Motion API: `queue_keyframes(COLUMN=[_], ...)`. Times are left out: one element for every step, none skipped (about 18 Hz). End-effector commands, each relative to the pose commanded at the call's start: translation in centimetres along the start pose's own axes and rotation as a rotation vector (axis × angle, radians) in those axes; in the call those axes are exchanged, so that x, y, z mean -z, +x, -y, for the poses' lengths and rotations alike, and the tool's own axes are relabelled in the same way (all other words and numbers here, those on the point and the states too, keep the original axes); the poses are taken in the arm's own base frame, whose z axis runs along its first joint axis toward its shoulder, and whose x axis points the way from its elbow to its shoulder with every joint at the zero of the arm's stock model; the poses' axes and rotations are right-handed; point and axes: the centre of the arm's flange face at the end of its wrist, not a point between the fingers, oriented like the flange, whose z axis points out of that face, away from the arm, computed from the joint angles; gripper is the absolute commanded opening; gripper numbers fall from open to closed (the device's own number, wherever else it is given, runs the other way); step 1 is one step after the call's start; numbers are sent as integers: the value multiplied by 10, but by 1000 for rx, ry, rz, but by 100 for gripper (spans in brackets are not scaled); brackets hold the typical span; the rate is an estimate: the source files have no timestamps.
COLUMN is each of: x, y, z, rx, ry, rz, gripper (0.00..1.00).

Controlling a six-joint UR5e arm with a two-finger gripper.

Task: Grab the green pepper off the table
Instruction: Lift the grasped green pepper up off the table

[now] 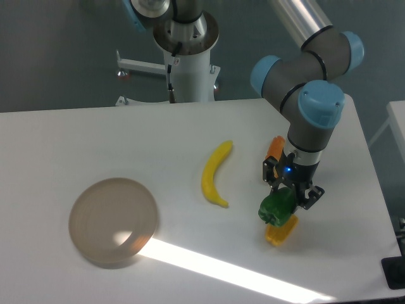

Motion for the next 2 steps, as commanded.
queue_keyframes(x=[1,1], y=[0,0], z=[0,0], rx=[0,1], ry=[2,2], rz=[1,1], gripper=[35,35])
